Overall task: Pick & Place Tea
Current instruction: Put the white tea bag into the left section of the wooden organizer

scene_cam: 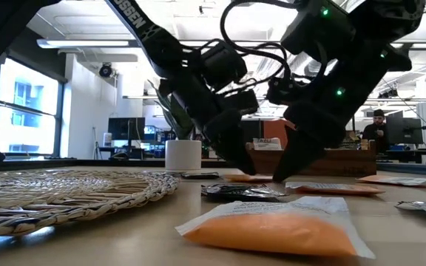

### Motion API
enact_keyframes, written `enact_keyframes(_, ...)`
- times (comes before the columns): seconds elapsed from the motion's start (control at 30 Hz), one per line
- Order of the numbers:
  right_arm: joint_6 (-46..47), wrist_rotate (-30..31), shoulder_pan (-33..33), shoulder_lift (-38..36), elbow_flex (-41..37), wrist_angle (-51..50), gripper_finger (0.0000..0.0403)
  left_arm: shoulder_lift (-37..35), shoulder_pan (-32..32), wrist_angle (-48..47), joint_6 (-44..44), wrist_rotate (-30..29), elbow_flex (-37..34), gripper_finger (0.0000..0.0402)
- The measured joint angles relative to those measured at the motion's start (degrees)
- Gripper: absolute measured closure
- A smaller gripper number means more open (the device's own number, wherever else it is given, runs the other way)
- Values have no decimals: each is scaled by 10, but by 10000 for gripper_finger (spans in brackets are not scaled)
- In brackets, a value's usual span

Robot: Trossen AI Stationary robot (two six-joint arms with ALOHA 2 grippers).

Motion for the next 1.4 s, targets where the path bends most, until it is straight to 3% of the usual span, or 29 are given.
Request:
enact_keyframes(0.13,-1,0,-1,1,0,7,308,1,0,0,0,-3,0,219)
enact_keyframes(0.63,-19,1,-1,-6,-2,-9,308,1,0,-3,-6,-11,0,394)
enact_keyframes(0.77,-12,-12,9,-50,-4,-76,308,-2,0,-5,-29,-30,0,395)
enact_keyframes(0.9,46,7,43,-124,-3,-176,308,-30,-1,-29,-40,-88,5,400)
enact_keyframes(1.07,178,128,117,-213,-3,-326,308,-71,0,-40,-47,-212,47,400)
enact_keyframes(1.2,255,231,175,-254,-3,-379,308,-74,0,-38,-44,-264,93,400)
enact_keyframes(1.4,253,258,212,-267,-2,-369,308,-55,0,36,-30,-341,128,401)
